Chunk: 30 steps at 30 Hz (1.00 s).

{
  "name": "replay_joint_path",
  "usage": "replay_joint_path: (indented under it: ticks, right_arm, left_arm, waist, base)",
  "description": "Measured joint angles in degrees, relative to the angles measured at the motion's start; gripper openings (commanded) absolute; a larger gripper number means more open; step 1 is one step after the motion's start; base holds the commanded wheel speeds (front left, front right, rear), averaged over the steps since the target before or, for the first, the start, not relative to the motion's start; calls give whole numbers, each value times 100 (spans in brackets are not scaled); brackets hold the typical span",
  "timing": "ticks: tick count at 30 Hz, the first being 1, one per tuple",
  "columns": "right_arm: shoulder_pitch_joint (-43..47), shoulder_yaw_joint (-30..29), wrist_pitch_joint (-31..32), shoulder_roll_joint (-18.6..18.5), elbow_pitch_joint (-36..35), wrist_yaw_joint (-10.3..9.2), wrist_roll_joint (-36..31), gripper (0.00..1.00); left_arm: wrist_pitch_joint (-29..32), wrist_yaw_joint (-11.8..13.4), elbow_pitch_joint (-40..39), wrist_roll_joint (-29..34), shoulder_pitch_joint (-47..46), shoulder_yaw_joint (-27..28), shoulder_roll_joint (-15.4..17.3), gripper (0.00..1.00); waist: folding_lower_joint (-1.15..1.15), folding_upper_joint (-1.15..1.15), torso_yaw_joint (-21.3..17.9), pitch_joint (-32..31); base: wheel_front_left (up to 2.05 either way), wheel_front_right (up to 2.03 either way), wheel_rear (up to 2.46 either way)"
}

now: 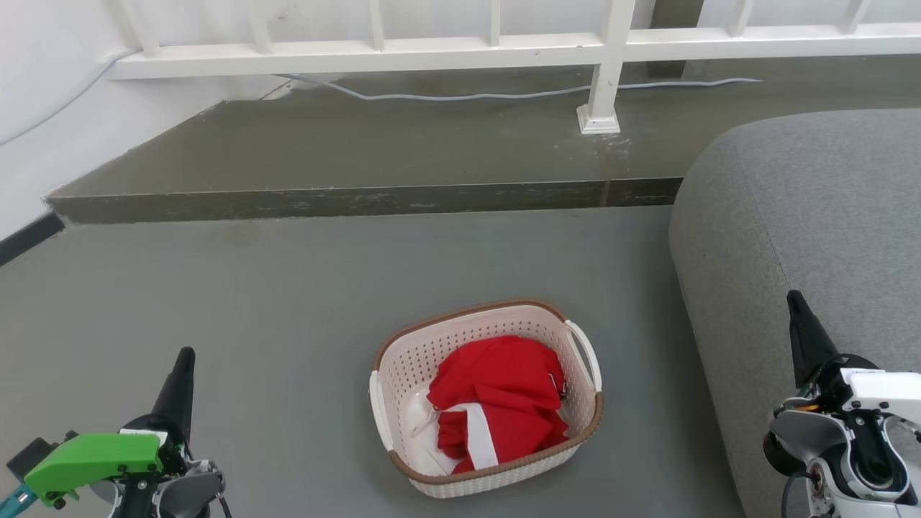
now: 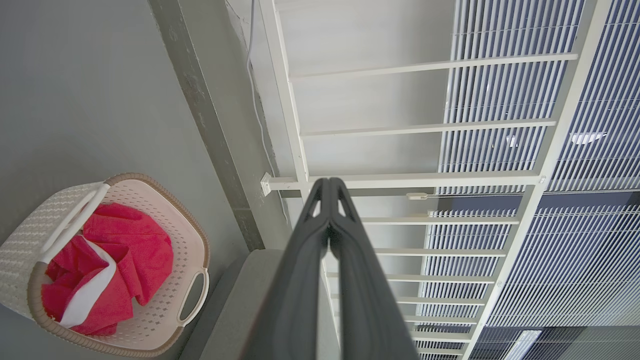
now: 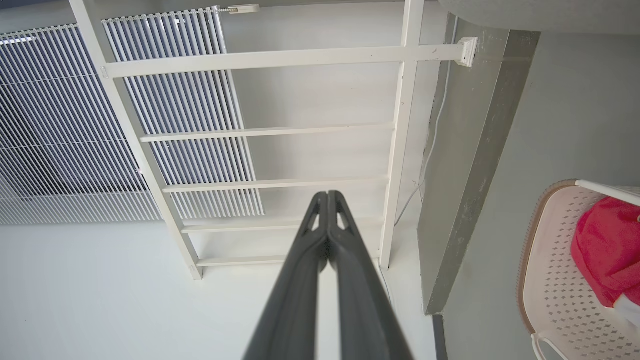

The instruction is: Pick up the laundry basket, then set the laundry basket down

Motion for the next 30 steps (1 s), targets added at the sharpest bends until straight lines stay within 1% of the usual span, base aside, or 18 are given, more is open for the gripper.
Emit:
replay_joint_path:
  ticks: [30]
  right_arm:
    - [0,-1,0,0,0,0,0,0]
  left_arm:
    - [0,0,0,1,0,2,-1,0]
  waist:
    - [0,0,0,0]
  base:
    - [0,0,0]
